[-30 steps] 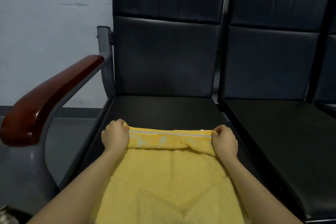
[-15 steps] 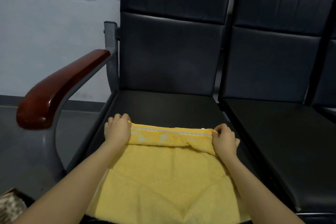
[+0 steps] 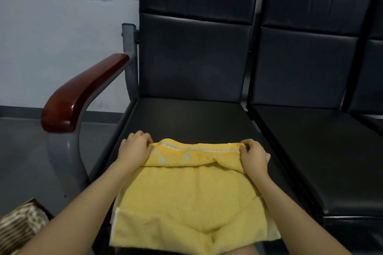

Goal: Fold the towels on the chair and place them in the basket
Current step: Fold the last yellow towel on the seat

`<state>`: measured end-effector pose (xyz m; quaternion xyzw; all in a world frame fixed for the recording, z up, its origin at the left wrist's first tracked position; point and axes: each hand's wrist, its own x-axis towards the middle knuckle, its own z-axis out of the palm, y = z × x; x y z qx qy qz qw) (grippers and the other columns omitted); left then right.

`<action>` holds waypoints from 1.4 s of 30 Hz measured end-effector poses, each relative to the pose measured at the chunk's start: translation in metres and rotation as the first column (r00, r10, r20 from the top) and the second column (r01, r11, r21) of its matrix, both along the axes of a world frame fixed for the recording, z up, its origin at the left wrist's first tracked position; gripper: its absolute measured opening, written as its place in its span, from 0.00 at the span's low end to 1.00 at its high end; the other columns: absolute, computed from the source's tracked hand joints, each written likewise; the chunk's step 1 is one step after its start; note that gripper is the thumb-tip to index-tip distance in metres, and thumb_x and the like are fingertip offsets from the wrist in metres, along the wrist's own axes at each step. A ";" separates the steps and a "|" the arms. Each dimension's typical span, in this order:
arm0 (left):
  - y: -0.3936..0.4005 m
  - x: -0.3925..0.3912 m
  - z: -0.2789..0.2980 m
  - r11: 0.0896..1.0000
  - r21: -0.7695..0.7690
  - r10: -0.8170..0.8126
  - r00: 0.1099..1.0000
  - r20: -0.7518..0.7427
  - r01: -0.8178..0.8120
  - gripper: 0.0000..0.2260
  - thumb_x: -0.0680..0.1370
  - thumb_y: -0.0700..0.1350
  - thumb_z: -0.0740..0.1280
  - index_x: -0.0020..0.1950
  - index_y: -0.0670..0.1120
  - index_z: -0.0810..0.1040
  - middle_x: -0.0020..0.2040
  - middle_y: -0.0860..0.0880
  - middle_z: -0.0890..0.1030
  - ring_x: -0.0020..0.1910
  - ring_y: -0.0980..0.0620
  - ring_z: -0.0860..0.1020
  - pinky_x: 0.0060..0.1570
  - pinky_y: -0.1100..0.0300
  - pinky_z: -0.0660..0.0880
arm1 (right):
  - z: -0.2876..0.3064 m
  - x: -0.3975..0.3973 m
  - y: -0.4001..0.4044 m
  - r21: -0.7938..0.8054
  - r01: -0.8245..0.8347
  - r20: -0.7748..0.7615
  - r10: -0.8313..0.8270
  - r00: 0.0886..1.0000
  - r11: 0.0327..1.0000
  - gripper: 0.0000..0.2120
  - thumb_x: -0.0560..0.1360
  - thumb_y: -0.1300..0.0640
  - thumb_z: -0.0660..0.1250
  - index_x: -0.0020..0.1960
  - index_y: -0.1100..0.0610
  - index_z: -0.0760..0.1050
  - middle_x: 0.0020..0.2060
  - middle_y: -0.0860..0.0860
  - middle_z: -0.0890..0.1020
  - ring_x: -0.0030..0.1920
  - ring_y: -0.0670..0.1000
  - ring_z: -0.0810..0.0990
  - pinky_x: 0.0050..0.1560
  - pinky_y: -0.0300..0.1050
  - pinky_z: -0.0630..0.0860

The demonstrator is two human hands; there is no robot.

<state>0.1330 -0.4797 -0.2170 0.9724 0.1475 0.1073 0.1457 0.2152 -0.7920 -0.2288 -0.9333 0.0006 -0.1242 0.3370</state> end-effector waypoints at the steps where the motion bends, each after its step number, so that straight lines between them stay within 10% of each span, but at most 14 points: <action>1: -0.003 -0.003 0.000 1.000 0.020 0.001 1.000 0.007 -0.001 0.10 0.81 0.49 0.60 0.59 0.49 0.75 0.59 0.50 0.74 0.58 0.49 0.71 0.57 0.54 0.67 | 0.001 -0.003 0.000 0.005 0.002 0.006 -0.002 1.000 1.000 0.09 0.80 0.57 0.60 0.58 0.53 0.76 0.52 0.49 0.79 0.54 0.50 0.75 0.58 0.46 0.59; 5: -0.009 -0.014 0.000 0.998 0.068 -0.007 1.000 -0.006 0.007 0.09 0.82 0.47 0.58 0.60 0.48 0.71 0.58 0.47 0.74 0.55 0.48 0.72 0.56 0.55 0.70 | 0.005 -0.016 -0.002 0.051 0.010 0.048 -0.012 0.999 0.999 0.09 0.80 0.57 0.60 0.58 0.54 0.76 0.52 0.49 0.78 0.54 0.50 0.75 0.60 0.46 0.59; 13: -0.013 -0.029 0.043 0.946 -0.321 0.058 0.959 0.278 0.036 0.13 0.80 0.40 0.63 0.64 0.41 0.75 0.61 0.44 0.71 0.60 0.47 0.71 0.56 0.61 0.64 | 0.040 -0.026 -0.003 0.240 0.005 0.207 -0.056 0.977 0.971 0.07 0.80 0.57 0.61 0.55 0.53 0.76 0.48 0.44 0.75 0.50 0.46 0.73 0.65 0.54 0.69; 23: -0.012 -0.017 0.146 0.985 -0.149 -0.005 0.871 0.490 0.090 0.13 0.80 0.40 0.62 0.63 0.40 0.76 0.60 0.43 0.75 0.60 0.45 0.73 0.57 0.60 0.66 | 0.137 -0.026 -0.002 0.483 -0.119 0.438 -0.121 0.891 0.868 0.05 0.80 0.59 0.62 0.53 0.54 0.75 0.50 0.50 0.77 0.51 0.48 0.76 0.55 0.46 0.76; 42: -0.005 -0.025 0.245 0.989 0.023 -0.120 0.721 0.682 0.143 0.10 0.78 0.36 0.66 0.57 0.35 0.80 0.62 0.38 0.74 0.63 0.41 0.72 0.64 0.53 0.66 | 0.247 -0.027 -0.012 0.338 -0.085 0.689 -0.185 0.701 0.937 0.10 0.81 0.57 0.60 0.58 0.57 0.78 0.52 0.51 0.79 0.51 0.48 0.75 0.49 0.44 0.71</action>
